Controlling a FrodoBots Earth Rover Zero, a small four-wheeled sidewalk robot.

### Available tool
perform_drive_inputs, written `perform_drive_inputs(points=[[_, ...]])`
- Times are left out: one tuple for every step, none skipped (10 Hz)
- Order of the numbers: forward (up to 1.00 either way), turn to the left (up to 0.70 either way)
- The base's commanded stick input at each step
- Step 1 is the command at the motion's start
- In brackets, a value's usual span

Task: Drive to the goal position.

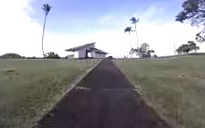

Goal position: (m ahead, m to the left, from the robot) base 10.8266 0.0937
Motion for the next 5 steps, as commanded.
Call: perform_drive_inputs(points=[[1.0,0.0],[1.0,0.0],[1.0,0.0],[1.0,0.0],[1.0,0.0]])
